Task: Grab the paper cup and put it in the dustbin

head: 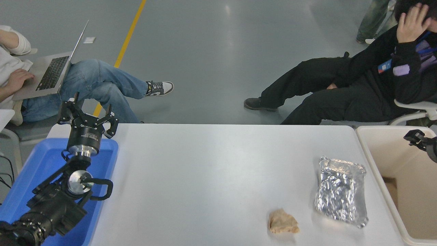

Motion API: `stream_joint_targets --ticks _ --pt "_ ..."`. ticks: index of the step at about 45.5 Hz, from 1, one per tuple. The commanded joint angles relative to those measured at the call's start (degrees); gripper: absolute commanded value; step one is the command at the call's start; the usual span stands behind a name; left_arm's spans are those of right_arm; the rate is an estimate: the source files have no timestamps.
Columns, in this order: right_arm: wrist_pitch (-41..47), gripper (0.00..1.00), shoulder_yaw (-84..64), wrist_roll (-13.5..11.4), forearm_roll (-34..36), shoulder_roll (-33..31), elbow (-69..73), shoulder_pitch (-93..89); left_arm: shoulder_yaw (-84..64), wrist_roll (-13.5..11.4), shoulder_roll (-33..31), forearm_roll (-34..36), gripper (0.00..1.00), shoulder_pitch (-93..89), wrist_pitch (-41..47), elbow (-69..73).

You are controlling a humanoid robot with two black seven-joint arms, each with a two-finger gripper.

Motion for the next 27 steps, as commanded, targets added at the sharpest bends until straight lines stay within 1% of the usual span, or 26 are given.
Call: stream_joint_targets --ticks 1,6,10,15,21,27 --pt "16.03 1.00 -3.58 0.04 0.08 0.64 6.38 12.96 0.00 0.00 -0.02 0.02 0.99 0.00 0.01 -0.06" --pt "30.35 1.00 -4.54 0.04 -0.01 3.01 6.38 16.91 0.00 0.00 0.07 -0.07 0.99 0.00 0.01 -0.06" --pt "36.61 1.00 -5.34 0.04 0.08 5.47 6.73 20.17 0.00 0.00 -0.02 0.01 0.99 0.00 0.01 -0.06" --pt "37.58 1.00 -6.13 -0.22 -0.27 9.43 9.45 24.56 0.00 0.00 0.07 -0.07 0.99 0.00 0.01 -0.06" --pt "37.58 1.00 -5.96 -0.22 -0.71 11.28 12.71 31.50 0.00 0.00 0.07 -0.07 0.99 0.00 0.01 0.03" --pt "37.58 1.00 -5.96 -0.14 -0.53 14.88 12.97 35.37 0.00 0.00 -0.02 -0.07 0.99 0.00 0.01 -0.06"
